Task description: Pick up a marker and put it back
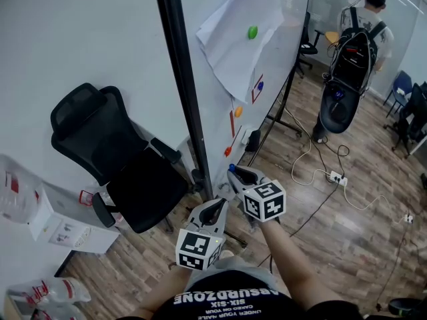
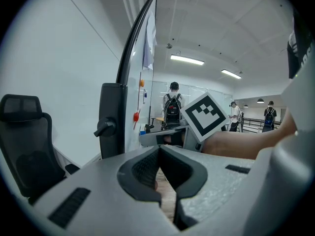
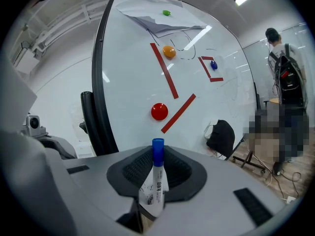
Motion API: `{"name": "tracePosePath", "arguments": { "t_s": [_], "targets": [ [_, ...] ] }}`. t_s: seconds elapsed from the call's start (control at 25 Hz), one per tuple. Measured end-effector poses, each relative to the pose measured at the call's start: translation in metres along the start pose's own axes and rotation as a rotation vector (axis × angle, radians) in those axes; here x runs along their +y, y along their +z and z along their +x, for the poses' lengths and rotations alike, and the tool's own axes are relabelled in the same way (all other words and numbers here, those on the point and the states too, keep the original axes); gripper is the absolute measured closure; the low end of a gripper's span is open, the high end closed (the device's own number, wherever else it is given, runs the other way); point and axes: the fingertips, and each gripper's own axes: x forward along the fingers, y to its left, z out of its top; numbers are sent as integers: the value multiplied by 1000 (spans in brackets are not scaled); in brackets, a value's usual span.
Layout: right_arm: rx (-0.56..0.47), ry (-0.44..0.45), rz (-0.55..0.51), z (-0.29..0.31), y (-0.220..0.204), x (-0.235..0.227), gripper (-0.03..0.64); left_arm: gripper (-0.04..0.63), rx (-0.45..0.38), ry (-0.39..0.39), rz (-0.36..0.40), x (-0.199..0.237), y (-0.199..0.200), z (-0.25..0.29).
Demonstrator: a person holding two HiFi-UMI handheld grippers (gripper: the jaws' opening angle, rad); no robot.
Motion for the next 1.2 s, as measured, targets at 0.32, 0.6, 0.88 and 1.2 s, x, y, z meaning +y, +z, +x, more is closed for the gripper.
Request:
{"name": "tracePosePath", "arguments": {
  "t_s": [0.32, 0.6, 0.88, 1.2],
  "targets": [
    [-63, 15, -6, -8, 18, 3, 554, 592, -3, 1, 0, -1, 2, 3],
    [-101, 11, -18, -14, 28, 9, 554, 592, -21, -3, 2, 2, 9, -1],
    [-125, 2, -29, -24, 36, 18, 554, 592, -15, -33, -2, -1, 10, -5],
    [-167, -13, -41, -38, 50, 20, 554, 592, -16, -54, -3, -4, 11, -9]
  ]
}}
